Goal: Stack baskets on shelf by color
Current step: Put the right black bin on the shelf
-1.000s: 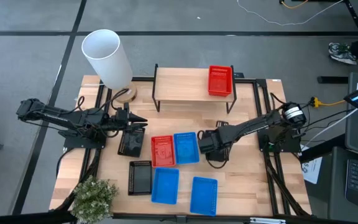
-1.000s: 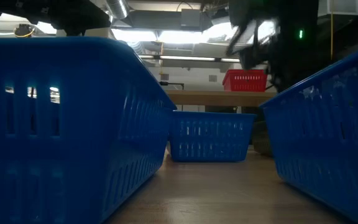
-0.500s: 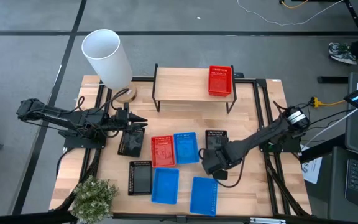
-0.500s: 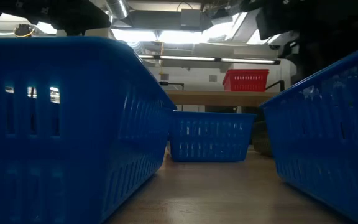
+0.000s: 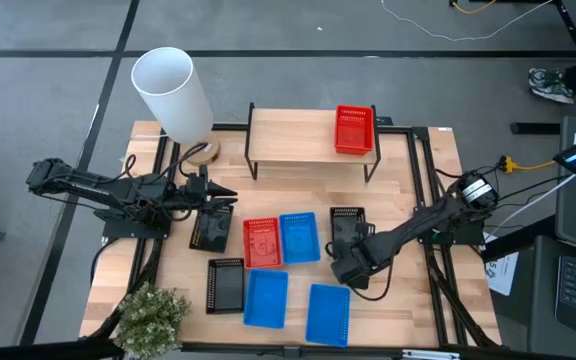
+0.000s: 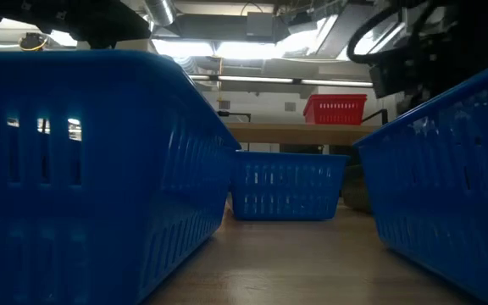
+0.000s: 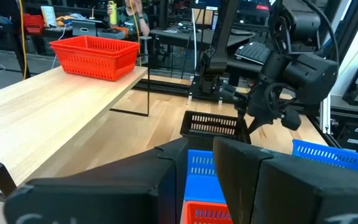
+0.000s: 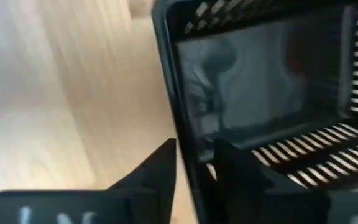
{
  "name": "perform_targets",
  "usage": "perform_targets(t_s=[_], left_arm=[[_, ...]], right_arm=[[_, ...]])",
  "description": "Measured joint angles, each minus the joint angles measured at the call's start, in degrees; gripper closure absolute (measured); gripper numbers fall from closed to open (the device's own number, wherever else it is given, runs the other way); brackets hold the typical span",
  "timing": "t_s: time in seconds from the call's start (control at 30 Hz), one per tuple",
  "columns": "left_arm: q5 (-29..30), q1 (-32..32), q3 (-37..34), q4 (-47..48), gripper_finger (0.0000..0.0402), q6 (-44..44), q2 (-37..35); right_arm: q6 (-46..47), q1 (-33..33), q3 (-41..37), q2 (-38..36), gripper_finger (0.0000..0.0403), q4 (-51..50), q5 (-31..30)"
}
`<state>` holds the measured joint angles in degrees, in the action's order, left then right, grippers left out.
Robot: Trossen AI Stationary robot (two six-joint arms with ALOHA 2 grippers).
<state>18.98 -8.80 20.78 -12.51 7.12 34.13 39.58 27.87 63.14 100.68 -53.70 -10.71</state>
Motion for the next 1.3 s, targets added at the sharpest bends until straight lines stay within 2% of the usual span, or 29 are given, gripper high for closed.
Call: perform_targets(t_s=[0.13, 0.23, 0.3, 0.43, 0.53, 0.63, 0.8, 0.9, 1.0, 1.1, 1.23, 1.3], left_arm=[[0.0, 0.0, 0.0, 0.0, 0.0332, 0.1, 0.0], [0.0, 0.0, 0.0, 0.0, 0.0332, 0.2, 0.0], [0.0, 0.0, 0.0, 0.0, 0.0332, 0.2, 0.0], [0.0, 0.0, 0.0, 0.0, 0.0332, 0.2, 0.0], [0.0, 0.0, 0.0, 0.0, 0.0332, 0.2, 0.0], [0.0, 0.0, 0.0, 0.0, 0.0332, 0.2, 0.0], [0.0, 0.0, 0.0, 0.0, 0.0332, 0.0, 0.0], [0.0, 0.0, 0.0, 0.0, 0.0332, -0.1, 0.0], [0.0, 0.0, 0.0, 0.0, 0.0332, -0.2, 0.0], [0.0, 0.0, 0.0, 0.0, 0.0332, -0.2, 0.0], [0.0, 0.0, 0.0, 0.0, 0.0332, -0.2, 0.0], [0.0, 0.0, 0.0, 0.0, 0.0332, -0.2, 0.0]], right_arm=[[-2.1, 0.4, 2.6, 0.0, 0.0384, 0.5, 3.9], [-2.5, 1.4, 7.7, -0.1, 0.0394, -4.2, 3.2], [-2.3, 1.8, 11.9, -0.1, 0.0396, -9.4, -1.1], [-2.6, 2.2, 19.7, -0.1, 0.0398, -17.0, -15.0], [-4.5, 2.2, 24.9, -0.2, 0.0399, -19.4, -23.6], [-10.6, 1.8, 29.0, -0.2, 0.04, -19.3, -31.1], [-24.4, -3.4, 34.3, -0.2, 0.0401, -15.3, -36.4], [-34.9, -8.6, 36.8, -0.2, 0.0401, -9.7, -35.6], [-44.4, -15.2, 38.8, -0.2, 0.0401, -6.4, -31.3], [-48.9, -23.1, 40.6, -0.3, 0.0401, -6.0, -23.1], [-49.0, -33.5, 40.7, -0.2, 0.0401, -7.3, -10.0], [-49.0, -37.4, 40.6, 0.1, 0.0401, -7.1, -5.7]])
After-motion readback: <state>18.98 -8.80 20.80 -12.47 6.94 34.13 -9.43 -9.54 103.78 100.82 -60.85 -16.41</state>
